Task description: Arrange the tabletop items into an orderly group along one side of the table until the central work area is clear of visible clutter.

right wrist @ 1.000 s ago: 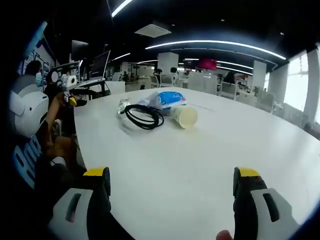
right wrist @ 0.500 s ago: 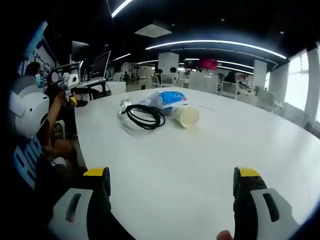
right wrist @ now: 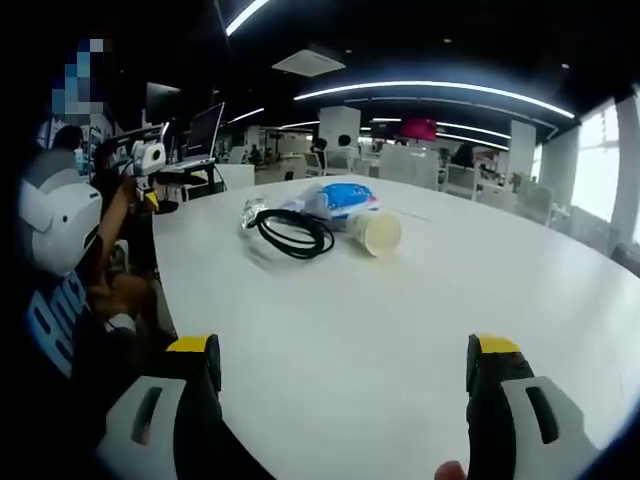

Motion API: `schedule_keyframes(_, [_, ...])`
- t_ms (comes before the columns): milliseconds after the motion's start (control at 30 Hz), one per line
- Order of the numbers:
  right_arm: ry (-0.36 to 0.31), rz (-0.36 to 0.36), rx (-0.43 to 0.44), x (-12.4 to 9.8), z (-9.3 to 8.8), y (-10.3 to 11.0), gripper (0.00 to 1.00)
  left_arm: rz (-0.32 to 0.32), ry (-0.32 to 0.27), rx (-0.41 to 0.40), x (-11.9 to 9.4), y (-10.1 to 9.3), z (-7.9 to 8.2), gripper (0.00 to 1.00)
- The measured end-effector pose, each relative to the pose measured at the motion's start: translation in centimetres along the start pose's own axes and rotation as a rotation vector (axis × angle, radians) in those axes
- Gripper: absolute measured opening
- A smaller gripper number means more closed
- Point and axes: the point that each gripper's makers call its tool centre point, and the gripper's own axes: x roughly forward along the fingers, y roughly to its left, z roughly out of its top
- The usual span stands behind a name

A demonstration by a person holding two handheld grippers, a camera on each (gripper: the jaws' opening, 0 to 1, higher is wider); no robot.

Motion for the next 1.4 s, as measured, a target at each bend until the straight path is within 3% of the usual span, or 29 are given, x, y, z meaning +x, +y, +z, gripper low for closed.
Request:
schedule_keyframes(800, [-0.001, 0.018, -0.005, 0.0, -0.2, 0.6, 1.0, -0.109, 0.043, 0.083, 2.5, -1.7, 1.3, 1.0])
schedule_keyframes(1400, [-0.018, 0.054, -0.025, 0.7, 0.3, 2.2, 1.0, -0.123, 0.034, 0.086, 3.4, -1.2, 1.8, 1.0])
